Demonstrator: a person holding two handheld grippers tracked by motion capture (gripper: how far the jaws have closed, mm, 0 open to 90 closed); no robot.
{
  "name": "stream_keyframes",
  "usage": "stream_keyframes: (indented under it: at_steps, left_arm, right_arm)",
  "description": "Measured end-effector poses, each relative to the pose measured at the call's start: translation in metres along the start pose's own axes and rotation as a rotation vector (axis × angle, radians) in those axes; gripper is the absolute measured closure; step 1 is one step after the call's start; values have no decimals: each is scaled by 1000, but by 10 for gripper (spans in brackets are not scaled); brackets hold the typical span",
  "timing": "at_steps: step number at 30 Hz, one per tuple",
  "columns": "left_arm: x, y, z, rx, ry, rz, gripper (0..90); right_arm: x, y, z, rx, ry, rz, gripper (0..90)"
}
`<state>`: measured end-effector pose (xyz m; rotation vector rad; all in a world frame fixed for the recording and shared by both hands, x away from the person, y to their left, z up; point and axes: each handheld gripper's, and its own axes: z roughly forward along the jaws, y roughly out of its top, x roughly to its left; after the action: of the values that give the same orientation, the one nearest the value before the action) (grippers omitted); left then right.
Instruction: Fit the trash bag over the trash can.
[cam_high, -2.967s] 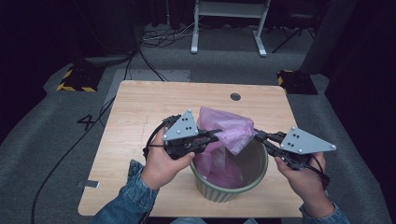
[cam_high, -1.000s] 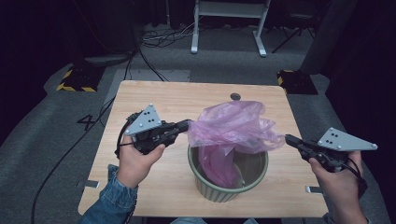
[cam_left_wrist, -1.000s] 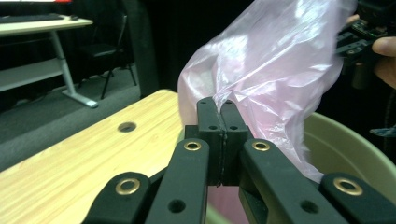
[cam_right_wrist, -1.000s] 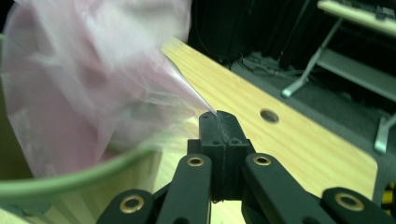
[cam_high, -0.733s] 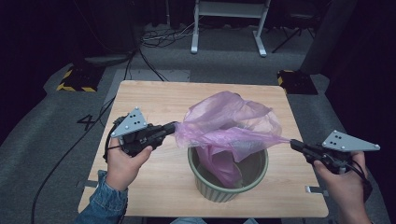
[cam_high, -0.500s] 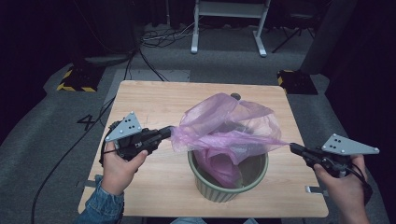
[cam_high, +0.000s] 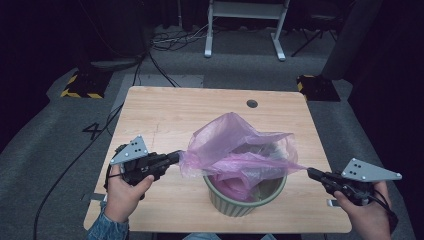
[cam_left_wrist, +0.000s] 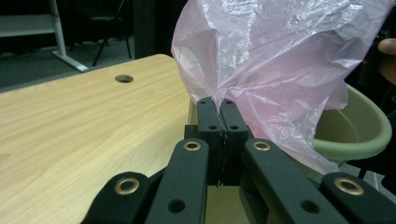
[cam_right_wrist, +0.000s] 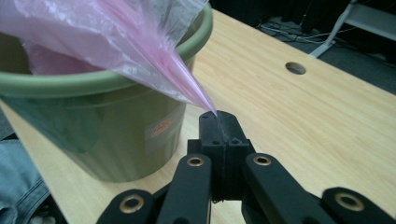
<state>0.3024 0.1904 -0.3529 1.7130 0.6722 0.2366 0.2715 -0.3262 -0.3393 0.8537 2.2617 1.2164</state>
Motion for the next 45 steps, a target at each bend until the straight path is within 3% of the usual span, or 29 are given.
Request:
stream_keyframes:
  at_steps: [1, 2, 3, 4, 5, 6, 7, 15, 17, 19, 23, 26, 28, 29, 30, 33, 38, 41, 42, 43, 45]
  left_arm:
    - [0, 0, 0, 0, 0, 0, 896]
    - [0, 1, -1, -3, 5, 2, 895]
    - [0, 2, -1, -7, 5, 4, 895]
    - [0, 2, -1, -7, 5, 4, 895]
    - [0, 4, -2, -9, 8, 11, 896]
    - [0, 4, -2, -9, 8, 11, 896]
    - [0, 6, -2, -10, 18, 18, 896]
    - [3, 11, -2, -17, 31, 19, 896]
    - [3, 13, -1, -18, 34, 22, 896]
    - [3, 17, 1, -25, 32, 29, 896]
    - [0, 22, 3, -27, 33, 39, 896]
    - [0, 25, 6, -20, 37, 46, 896]
    - [1, 26, 8, -16, 39, 43, 896]
    - [1, 26, 8, -16, 39, 43, 896]
    - [2, 26, 10, -12, 48, 43, 896]
    - [6, 25, 12, -3, 60, 38, 896]
    - [10, 22, 13, 9, 75, 32, 897]
    - [9, 21, 12, 8, 71, 41, 897]
    - [8, 22, 12, 7, 71, 44, 897]
    - [8, 22, 12, 7, 71, 44, 897]
    - [7, 24, 12, 4, 69, 50, 897]
  right_arm:
    - [0, 0, 0, 0, 0, 0, 900]
    - [-2, 0, -2, -15, 12, 19, 746]
    - [-4, 1, -3, -30, -4, 26, 664]
    - [-4, 1, -3, -30, -4, 26, 664]
    - [-6, 3, -8, -50, -37, 29, 551]
    - [-6, 3, -8, -50, -37, 29, 551]
    - [-9, 8, -13, -73, -67, 15, 486]
    - [-14, 31, -28, -151, -98, -11, 418]
    - [-14, 38, -27, -170, -92, -18, 384]
    - [-11, 47, -15, -175, -60, -29, 350]
    - [-5, 62, 6, -187, 17, -41, 353]
    - [-2, 74, 21, -181, 65, -54, 423]
    - [-3, 80, 31, -179, 91, -63, 526]
    - [-3, 80, 31, -179, 91, -63, 526]
    - [-6, 85, 40, -160, 103, -80, 718]
    - [-9, 90, 50, -113, 63, -127, 900]
    - [-14, 91, 60, -55, -35, -145, 900]
    - [-18, 89, 58, -69, -23, -136, 900]
    - [-19, 89, 56, -79, -17, -134, 816]
    - [-19, 89, 56, -79, -17, -134, 816]
    - [-24, 90, 54, -147, -54, -110, 509]
